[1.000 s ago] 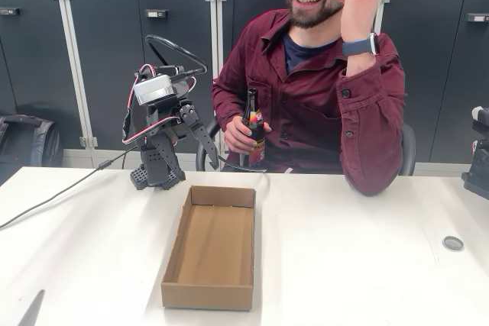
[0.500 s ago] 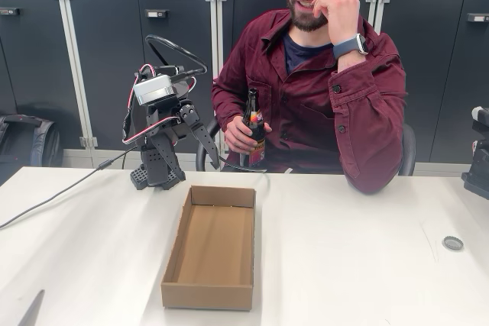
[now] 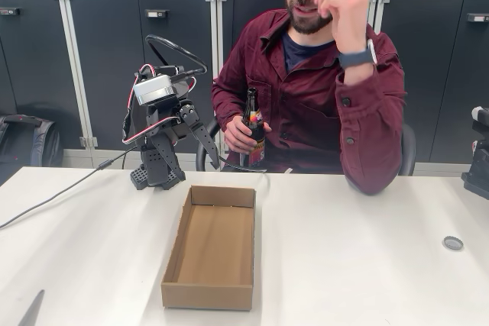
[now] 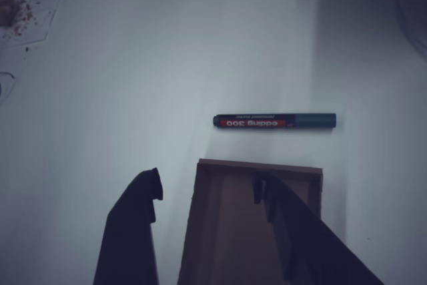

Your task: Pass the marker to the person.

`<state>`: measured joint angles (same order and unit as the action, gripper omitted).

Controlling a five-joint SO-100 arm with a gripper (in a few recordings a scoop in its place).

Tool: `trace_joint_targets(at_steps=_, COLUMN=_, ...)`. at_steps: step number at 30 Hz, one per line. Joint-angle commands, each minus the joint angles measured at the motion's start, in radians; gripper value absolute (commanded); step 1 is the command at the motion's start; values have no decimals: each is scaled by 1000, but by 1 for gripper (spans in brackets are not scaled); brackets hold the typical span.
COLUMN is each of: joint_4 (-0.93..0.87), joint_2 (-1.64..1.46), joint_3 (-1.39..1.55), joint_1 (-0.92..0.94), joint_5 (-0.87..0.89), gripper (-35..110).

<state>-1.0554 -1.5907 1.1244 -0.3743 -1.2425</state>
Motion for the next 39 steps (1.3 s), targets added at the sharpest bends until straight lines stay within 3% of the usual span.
trace_joint_targets(at_steps=1, joint_4=2, joint_2=-78, joint_3=-23, joint_1=-8, joint_5=-6, gripper=30)
trace_joint_targets(at_steps=39, joint_4=-3, joint_2=-84, joint_3=-21, joint_1=-8, joint_5=-6, gripper=30)
